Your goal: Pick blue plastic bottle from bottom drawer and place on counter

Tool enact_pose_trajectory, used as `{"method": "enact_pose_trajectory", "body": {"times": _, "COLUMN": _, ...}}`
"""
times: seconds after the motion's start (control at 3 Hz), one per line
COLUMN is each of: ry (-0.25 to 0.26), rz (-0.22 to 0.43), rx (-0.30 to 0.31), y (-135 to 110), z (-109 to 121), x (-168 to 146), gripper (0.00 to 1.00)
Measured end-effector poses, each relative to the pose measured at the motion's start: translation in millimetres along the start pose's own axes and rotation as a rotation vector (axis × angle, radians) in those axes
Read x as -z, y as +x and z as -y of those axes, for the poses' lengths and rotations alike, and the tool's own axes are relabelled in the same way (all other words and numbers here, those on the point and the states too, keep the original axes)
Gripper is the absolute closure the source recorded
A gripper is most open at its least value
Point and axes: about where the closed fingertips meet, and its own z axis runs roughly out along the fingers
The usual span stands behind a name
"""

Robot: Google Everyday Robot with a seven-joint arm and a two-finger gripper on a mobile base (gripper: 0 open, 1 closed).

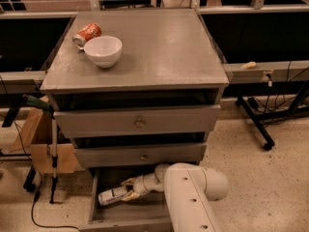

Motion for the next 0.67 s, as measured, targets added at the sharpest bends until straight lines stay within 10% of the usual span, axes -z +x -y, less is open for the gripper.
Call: {"method": "enact_pose_trajectory", "body": {"times": 0.67, "ry": 0.018, "rz": -0.019, "rx": 0.015, "y": -0.7, "z": 8.7, "x": -2.3, "gripper": 0.81}}
